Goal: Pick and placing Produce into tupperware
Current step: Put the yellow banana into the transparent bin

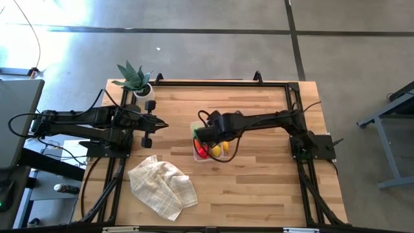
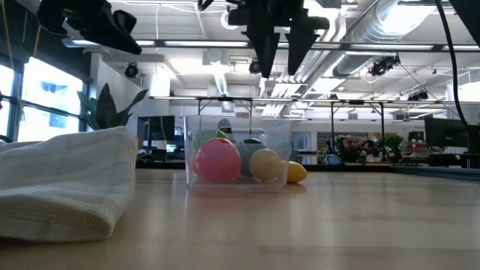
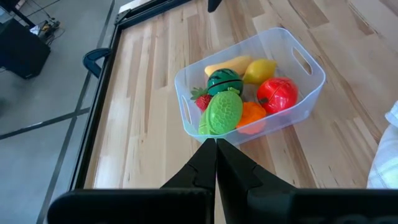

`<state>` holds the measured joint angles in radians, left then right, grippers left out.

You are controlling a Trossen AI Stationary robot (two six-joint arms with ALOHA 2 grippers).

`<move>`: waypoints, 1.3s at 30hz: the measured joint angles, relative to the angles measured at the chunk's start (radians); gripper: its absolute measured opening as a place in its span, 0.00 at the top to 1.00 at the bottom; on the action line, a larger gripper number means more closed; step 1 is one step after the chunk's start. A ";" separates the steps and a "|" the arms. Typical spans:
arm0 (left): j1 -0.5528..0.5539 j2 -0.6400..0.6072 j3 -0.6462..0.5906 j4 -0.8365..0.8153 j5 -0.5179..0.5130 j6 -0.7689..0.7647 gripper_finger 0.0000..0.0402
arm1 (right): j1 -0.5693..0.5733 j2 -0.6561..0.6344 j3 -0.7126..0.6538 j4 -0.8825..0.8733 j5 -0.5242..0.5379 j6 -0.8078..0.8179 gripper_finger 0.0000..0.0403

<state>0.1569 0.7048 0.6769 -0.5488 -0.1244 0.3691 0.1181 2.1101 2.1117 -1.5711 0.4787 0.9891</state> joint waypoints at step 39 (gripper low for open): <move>0.000 0.000 0.000 0.000 0.000 0.000 0.99 | -0.134 -0.547 -1.206 1.173 -0.359 0.305 0.27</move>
<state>0.1568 0.7048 0.6769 -0.5488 -0.1242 0.3691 -0.0161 1.5631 0.9059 -0.3985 0.1198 1.2938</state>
